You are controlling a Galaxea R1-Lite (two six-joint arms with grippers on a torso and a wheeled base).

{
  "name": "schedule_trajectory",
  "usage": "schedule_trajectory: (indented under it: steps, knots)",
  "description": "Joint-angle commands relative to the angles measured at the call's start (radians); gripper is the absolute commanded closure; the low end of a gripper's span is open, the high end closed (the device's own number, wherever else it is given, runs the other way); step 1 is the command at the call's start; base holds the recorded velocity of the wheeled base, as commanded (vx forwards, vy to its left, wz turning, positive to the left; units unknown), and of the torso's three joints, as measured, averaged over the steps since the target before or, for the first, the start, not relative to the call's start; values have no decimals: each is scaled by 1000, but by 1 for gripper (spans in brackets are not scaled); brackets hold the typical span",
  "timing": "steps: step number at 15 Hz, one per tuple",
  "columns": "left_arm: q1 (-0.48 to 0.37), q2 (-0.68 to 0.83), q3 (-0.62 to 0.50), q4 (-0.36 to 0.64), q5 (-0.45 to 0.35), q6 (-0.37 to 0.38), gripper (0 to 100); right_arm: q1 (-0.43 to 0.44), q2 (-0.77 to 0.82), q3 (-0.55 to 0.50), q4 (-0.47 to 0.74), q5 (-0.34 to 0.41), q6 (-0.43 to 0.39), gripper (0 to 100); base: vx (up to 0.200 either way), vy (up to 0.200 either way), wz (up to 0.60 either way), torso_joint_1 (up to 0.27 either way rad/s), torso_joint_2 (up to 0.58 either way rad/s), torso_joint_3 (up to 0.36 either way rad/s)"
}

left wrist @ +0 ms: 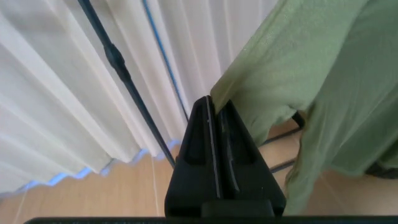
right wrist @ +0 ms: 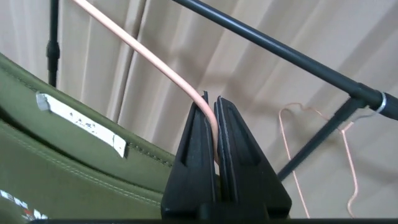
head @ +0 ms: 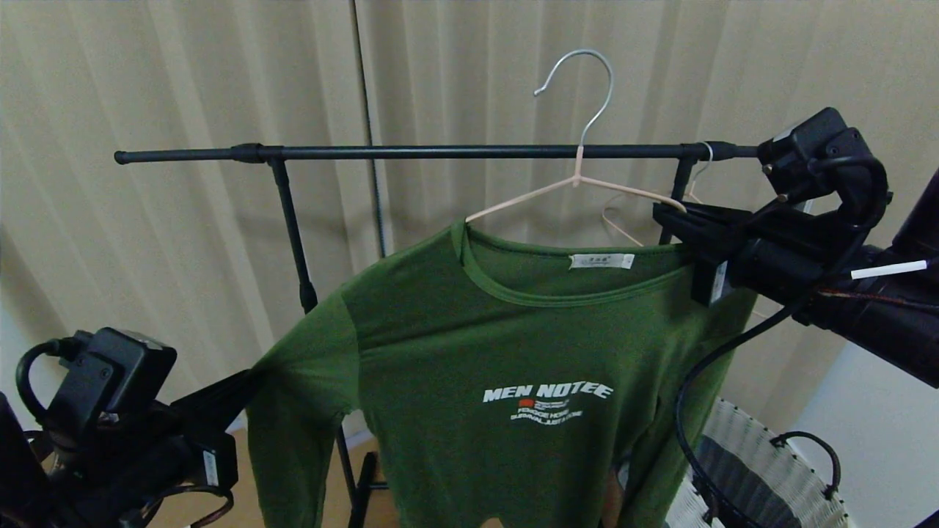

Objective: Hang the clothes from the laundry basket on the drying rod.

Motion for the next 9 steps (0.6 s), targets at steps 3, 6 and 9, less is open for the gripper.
schedule_trajectory:
  steps: [3,6,9]
  knots:
    - [-3,-133,14,7,1,2,100,-51,1,4,4,1,-2,100,0,0,0,0,0,0]
    - [-41,-156,25,6,0,-7,100,-62,-13,6,2,1,-1,100,0,0,0,0,0,0]
    - [-103,-150,14,6,0,-53,100,-62,-18,6,4,1,-2,100,0,0,0,0,0,0]
